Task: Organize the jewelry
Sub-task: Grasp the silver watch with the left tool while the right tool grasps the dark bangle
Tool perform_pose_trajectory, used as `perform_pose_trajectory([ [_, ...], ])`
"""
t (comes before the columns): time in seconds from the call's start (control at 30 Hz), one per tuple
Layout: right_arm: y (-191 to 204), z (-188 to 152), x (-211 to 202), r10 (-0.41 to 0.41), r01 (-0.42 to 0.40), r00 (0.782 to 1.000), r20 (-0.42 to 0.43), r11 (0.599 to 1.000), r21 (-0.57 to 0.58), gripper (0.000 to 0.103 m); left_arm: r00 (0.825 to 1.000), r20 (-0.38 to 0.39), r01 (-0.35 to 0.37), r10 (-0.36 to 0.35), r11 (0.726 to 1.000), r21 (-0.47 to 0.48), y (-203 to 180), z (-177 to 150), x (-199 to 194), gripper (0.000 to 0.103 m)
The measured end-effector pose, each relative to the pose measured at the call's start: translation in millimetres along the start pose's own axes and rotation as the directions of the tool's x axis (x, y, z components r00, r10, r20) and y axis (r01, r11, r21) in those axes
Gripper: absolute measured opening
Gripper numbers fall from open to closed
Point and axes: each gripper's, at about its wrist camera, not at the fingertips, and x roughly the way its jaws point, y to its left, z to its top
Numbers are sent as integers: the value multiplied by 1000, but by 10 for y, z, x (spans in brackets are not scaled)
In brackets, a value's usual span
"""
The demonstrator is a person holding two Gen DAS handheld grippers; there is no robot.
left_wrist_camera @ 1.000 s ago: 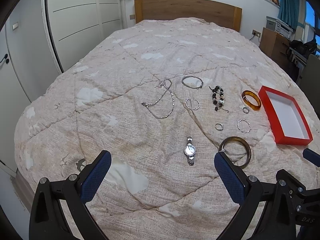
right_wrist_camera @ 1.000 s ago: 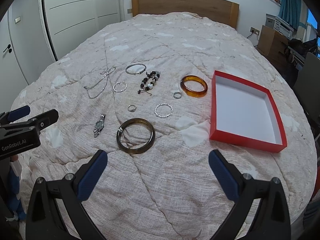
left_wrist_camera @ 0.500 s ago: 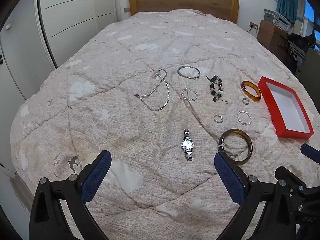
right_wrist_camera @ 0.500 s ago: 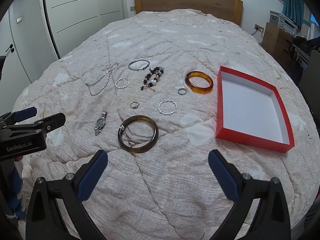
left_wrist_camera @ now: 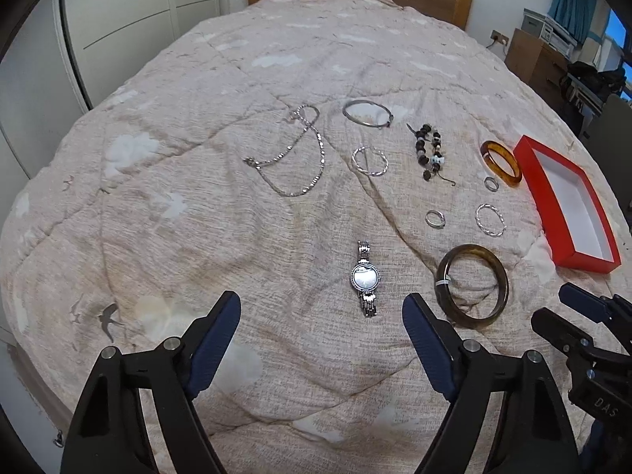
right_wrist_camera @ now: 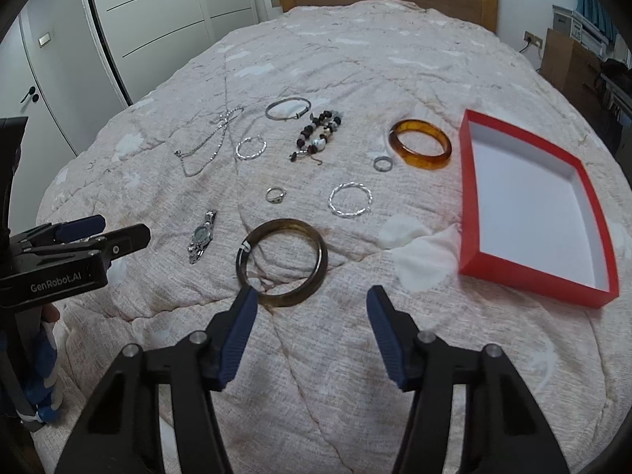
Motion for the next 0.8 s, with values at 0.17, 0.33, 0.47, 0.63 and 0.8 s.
perform_pose_trajectory([
  [0.17,-99,78,207,31,-30,999,-26,999,14,49,999,-47,17,-17,1000,2,-53,72,270,75],
  [0.33,-157,158,430,64,-62,996,-58,998,27,42,995,-98,28,-28,1000,7,-114,109,520,66],
  [0.47,-130,190,608,94,-92,991,-92,995,27,37,991,-128,29,-28,1000,3,-131,116,674,59],
  [0.63,-110,200,780,101,-99,987,-123,995,25,32,987,-153,39,-37,999,7,-162,112,794,47],
  [0.8,-90,211,926,93,-92,983,-159,996,14,31,983,-178,47,-43,999,20,-227,94,896,44],
])
